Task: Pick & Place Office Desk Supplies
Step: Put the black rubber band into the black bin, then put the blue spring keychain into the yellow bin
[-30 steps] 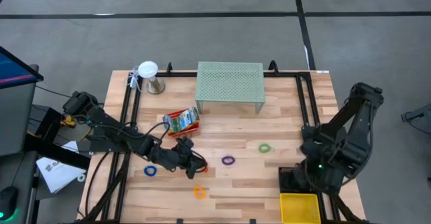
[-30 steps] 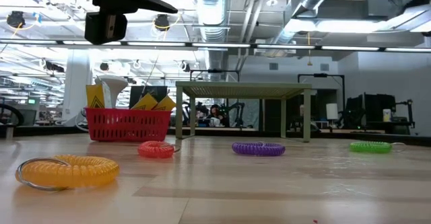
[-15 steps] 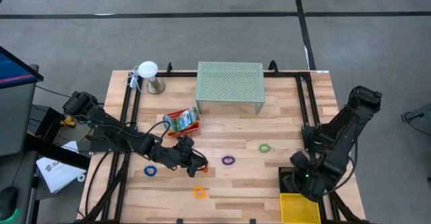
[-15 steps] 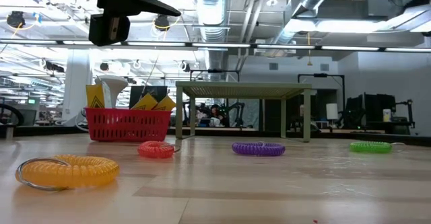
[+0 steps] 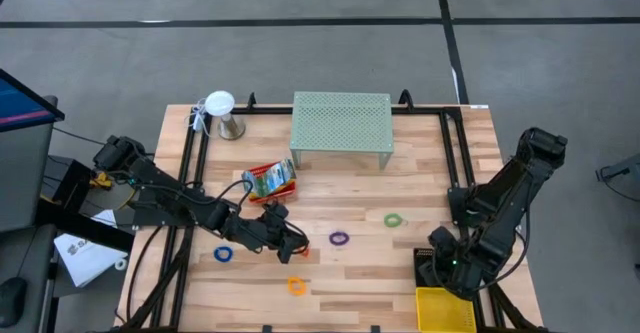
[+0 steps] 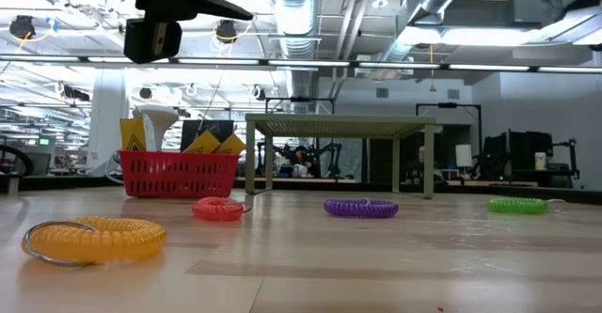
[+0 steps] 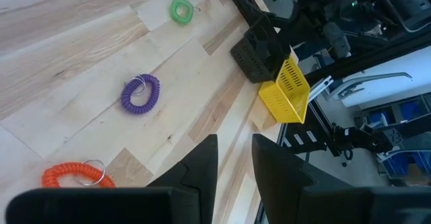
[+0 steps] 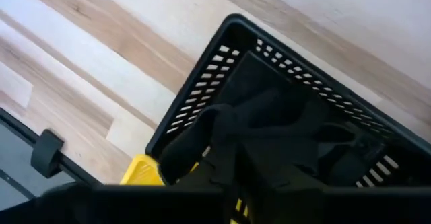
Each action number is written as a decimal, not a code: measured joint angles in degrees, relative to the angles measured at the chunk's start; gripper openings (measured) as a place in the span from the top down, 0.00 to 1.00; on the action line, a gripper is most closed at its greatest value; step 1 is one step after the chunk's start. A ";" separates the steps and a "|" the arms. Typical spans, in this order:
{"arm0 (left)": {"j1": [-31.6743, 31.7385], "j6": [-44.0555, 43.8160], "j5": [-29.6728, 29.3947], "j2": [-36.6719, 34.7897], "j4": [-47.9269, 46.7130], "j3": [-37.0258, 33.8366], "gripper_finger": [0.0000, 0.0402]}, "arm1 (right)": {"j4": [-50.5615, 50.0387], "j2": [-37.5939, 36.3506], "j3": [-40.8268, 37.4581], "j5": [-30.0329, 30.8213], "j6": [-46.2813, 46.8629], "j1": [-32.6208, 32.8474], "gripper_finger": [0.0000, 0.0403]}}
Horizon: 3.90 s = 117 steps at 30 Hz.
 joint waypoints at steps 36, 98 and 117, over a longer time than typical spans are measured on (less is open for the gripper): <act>-18.07 -11.82 33.87 -13.24 -38.97 0.00 0.75 | 0.26 -10.16 3.52 20.27 -0.97 -0.86 0.50; -12.00 -24.06 25.87 -1.12 -39.67 -11.30 0.40 | 1.73 -14.23 3.58 21.64 -10.82 -9.62 0.50; -12.00 -25.55 25.10 -0.20 -43.58 -11.23 0.95 | 1.58 -14.21 3.58 21.74 -11.09 -9.65 0.50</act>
